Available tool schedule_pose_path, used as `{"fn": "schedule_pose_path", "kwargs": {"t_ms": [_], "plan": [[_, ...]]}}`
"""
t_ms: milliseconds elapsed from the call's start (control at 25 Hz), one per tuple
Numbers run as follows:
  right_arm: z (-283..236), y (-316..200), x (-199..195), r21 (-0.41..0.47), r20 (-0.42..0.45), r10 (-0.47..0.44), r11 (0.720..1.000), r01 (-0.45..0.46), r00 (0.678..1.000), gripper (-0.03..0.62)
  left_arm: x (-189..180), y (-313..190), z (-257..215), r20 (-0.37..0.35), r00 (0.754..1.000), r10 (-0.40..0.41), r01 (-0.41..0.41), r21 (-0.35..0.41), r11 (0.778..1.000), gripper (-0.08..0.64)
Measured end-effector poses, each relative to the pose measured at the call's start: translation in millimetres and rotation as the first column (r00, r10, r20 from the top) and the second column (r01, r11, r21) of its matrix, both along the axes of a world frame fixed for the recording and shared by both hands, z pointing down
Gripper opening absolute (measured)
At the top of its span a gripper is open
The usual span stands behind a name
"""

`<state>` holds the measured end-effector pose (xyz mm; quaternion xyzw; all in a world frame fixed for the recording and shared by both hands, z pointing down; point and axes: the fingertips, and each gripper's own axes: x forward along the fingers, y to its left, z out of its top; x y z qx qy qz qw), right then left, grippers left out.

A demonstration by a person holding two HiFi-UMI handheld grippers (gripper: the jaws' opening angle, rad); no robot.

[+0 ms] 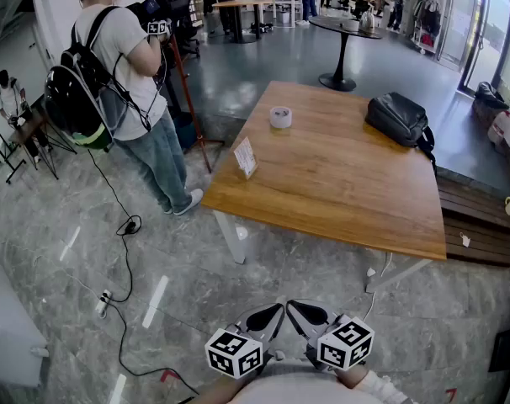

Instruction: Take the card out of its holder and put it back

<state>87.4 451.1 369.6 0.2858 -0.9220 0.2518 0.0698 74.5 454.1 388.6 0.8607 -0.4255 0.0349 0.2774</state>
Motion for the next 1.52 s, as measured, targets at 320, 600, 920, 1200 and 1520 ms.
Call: {"fn": "schedule_pose_path", "kwargs": {"t_ms": [320, 600, 920, 1200, 1520], "plan": [[7.1, -30.3, 2.4, -0.016, 0.016, 0.013, 1.000, -0.013, 1.000, -0.005, 0.2, -29.7, 3.2, 0.026, 1.000, 0.004, -0.004, 0.012, 1.000, 0.008], [12.0, -86.4, -18.4, -0.017, 0.000, 0.025, 1.000, -0.025, 1.000, -0.006, -20.0, -85.1, 6.6, 0.041, 0.999, 0.014, -0.014, 0.020, 1.000, 0.008], [-1.0, -187.7, -44.8, 0.005, -0.024, 0.104, 0.995, -0.104, 0.994, -0.006, -72.4, -187.0, -9.5, 0.024, 0.999, -0.029, 0.029, 0.026, 0.999, 0.008], [-5.1, -269.6, -79.6, 0.004, -0.011, 0.163, 0.987, -0.163, 0.986, -0.006, -112.7, -268.8, -13.1, 0.040, 0.999, 0.001, -0.002, 0.023, 1.000, 0.008], [1.4, -318.6, -93.6, -0.011, -0.013, 0.195, 0.981, -0.195, 0.981, -0.006, -129.1, -325.7, -5.5, 0.011, 1.000, 0.023, -0.023, 0.002, 1.000, 0.008]]}}
